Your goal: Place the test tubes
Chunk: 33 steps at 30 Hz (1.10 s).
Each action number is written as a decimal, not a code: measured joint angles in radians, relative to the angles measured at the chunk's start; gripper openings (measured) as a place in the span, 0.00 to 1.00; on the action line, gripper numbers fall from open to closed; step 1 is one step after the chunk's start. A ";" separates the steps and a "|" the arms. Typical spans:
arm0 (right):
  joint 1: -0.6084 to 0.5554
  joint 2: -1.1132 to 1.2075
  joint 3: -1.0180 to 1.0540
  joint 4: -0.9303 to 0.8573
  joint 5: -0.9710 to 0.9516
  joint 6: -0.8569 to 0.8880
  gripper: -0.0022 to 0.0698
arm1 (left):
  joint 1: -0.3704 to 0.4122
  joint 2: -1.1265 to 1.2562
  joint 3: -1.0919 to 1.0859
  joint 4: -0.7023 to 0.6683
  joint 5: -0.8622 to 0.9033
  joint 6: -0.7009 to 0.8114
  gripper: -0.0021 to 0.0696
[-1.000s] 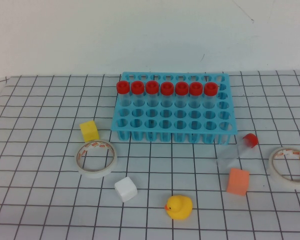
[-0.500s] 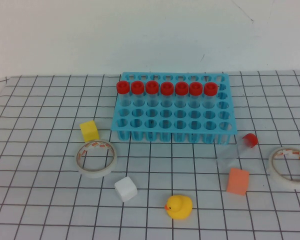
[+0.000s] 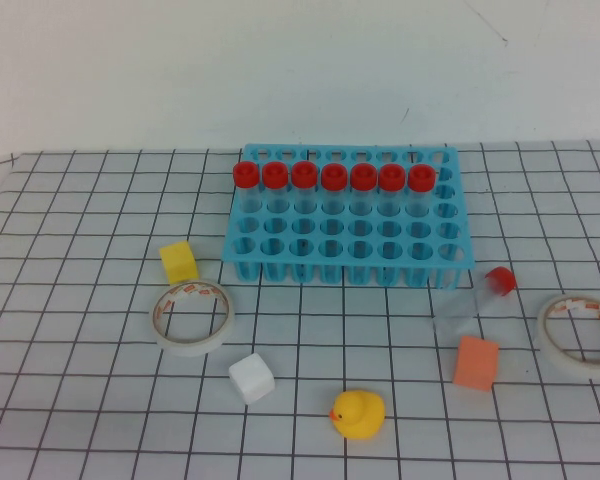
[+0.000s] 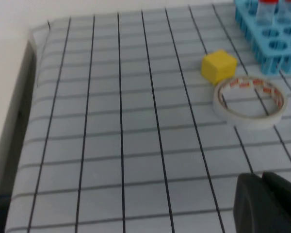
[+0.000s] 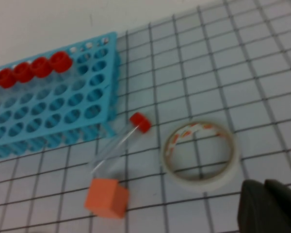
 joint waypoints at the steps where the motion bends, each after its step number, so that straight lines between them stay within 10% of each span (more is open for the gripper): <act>1: 0.000 0.021 0.002 0.034 -0.003 -0.020 0.03 | 0.000 0.009 0.015 -0.004 0.022 0.004 0.03; 18: 0.047 0.735 -0.410 0.242 0.249 -0.206 0.04 | 0.000 0.028 0.105 -0.077 0.034 0.009 0.03; 33: 0.364 1.077 -0.617 0.108 0.167 0.059 0.43 | 0.000 0.029 0.105 -0.081 0.036 0.015 0.03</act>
